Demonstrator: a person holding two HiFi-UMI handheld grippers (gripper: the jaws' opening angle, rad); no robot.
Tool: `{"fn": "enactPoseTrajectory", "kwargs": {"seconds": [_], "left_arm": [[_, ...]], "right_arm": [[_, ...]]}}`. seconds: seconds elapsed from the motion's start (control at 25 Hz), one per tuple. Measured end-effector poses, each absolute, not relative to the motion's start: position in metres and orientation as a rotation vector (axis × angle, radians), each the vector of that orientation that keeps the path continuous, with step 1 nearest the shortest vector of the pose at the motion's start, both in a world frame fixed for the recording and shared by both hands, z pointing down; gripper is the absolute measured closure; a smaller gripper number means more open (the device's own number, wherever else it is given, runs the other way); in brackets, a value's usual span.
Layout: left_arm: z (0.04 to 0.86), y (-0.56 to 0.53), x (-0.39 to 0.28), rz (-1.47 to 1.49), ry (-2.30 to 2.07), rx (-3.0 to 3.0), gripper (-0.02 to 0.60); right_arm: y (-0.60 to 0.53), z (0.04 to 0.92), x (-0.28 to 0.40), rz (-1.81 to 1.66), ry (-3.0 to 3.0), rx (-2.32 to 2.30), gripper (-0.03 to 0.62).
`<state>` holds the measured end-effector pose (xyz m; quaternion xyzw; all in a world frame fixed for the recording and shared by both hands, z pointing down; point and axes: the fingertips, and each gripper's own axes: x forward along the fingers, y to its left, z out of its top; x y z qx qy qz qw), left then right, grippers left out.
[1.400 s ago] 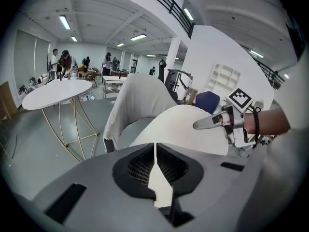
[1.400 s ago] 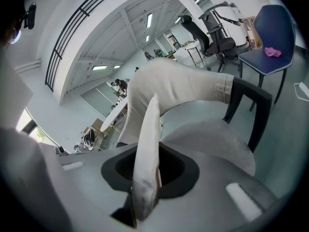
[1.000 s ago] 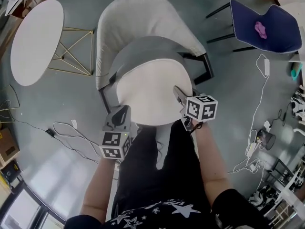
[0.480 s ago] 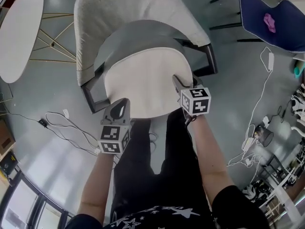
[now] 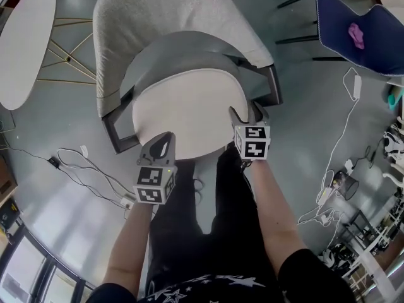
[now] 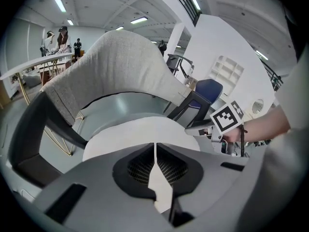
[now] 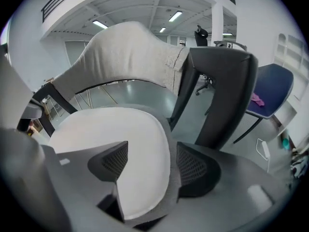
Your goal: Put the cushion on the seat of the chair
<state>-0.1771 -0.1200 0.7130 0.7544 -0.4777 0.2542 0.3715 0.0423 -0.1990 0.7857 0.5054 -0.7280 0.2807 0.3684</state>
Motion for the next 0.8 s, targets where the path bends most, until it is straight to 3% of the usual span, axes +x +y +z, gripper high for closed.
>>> {"fn": "enactPoseTrajectory", "kwargs": {"seconds": [0.4,0.56,0.8], "left_arm": [[0.642,-0.131,-0.182,0.594,-1.269,1.98,0.561],[0.597,-0.153,-0.184,0.544,-1.363,2.004,0.561],[0.53,-0.166,-0.175,0.385,-1.557,1.96,0.561]], "right_arm": [[-0.18,0.702,0.015,0.82,-1.967,1.272,0.3],[-0.206,0.644,-0.004,0.78,-2.098,1.227,0.407],[-0.224,0.57,-0.017,0.736,-2.294,1.143,0.516]]}}
